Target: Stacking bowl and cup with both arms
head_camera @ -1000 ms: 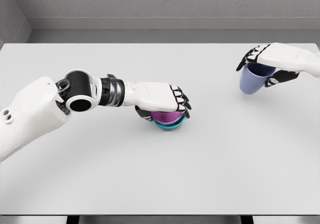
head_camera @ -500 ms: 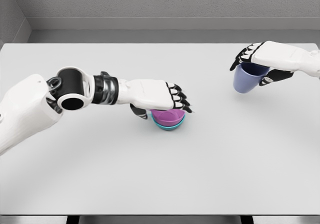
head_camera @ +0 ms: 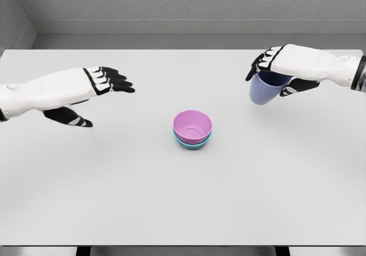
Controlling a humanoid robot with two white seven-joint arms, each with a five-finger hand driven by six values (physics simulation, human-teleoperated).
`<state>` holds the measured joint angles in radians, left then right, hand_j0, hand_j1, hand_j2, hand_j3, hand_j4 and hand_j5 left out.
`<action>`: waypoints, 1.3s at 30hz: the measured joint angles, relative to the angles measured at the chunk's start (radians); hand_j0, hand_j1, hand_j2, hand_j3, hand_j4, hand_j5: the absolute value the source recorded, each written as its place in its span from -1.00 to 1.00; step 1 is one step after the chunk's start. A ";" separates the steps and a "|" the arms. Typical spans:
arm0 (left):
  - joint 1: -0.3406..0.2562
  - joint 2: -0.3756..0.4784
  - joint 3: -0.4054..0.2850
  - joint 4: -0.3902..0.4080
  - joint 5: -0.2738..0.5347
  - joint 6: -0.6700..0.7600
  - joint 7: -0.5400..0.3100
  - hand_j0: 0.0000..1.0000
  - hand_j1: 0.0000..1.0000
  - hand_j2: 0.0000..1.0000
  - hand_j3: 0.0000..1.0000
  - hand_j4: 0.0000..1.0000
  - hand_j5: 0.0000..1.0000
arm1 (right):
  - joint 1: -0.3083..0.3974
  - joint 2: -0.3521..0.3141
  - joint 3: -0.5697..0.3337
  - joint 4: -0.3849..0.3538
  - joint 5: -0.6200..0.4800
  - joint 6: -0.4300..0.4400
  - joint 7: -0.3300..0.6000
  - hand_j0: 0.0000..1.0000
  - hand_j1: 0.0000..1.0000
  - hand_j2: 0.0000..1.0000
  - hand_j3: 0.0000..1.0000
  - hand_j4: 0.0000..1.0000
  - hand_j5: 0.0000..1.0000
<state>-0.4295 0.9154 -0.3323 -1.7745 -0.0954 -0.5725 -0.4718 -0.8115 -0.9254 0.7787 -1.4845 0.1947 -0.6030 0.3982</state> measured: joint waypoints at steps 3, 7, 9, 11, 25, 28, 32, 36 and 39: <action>0.067 0.007 0.070 0.019 0.006 -0.004 0.154 1.00 1.00 1.00 1.00 1.00 1.00 | -0.002 0.006 0.000 -0.019 0.001 -0.003 0.000 0.40 0.40 0.40 0.40 0.40 0.40; 0.133 -0.025 0.103 0.076 -0.026 -0.007 0.220 1.00 1.00 1.00 1.00 1.00 1.00 | -0.002 0.009 0.000 -0.052 0.000 -0.004 -0.003 0.41 0.41 0.41 0.41 0.41 0.41; 0.146 -0.083 0.111 0.110 -0.056 -0.008 0.228 1.00 1.00 1.00 1.00 1.00 1.00 | -0.002 0.010 0.000 -0.069 0.000 -0.003 -0.005 0.41 0.41 0.41 0.41 0.41 0.41; 0.202 -0.128 0.125 0.138 -0.074 -0.009 0.231 1.00 1.00 1.00 1.00 1.00 1.00 | -0.002 0.010 0.000 -0.081 -0.001 -0.003 -0.005 0.41 0.41 0.41 0.41 0.41 0.41; 0.272 -0.262 0.289 0.170 -0.098 -0.009 0.234 1.00 1.00 1.00 1.00 1.00 1.00 | -0.005 0.035 0.001 -0.193 0.003 -0.004 -0.001 0.41 0.41 0.41 0.41 0.41 0.41; 0.272 -0.269 0.290 0.170 -0.098 -0.009 0.234 1.00 1.00 1.00 1.00 1.00 1.00 | -0.005 0.041 0.002 -0.218 0.004 -0.006 0.000 0.41 0.41 0.41 0.41 0.41 0.41; 0.272 -0.272 0.291 0.170 -0.099 -0.008 0.234 1.00 1.00 1.00 1.00 1.00 1.00 | -0.005 0.051 0.012 -0.245 0.005 -0.007 0.001 0.42 0.42 0.42 0.42 0.42 0.42; 0.272 -0.273 0.291 0.170 -0.099 -0.008 0.234 1.00 1.00 1.00 1.00 1.00 1.00 | -0.005 0.066 0.024 -0.261 0.005 -0.008 0.001 0.43 0.43 0.43 0.43 0.43 0.43; 0.272 -0.276 0.291 0.170 -0.099 -0.008 0.234 1.00 1.00 1.00 1.00 1.00 1.00 | -0.005 0.073 0.029 -0.266 0.005 -0.009 0.001 0.43 0.43 0.43 0.43 0.43 0.43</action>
<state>-0.1580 0.6389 -0.0416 -1.6043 -0.1940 -0.5809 -0.2381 -0.8161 -0.8525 0.8078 -1.7503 0.1993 -0.6118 0.3991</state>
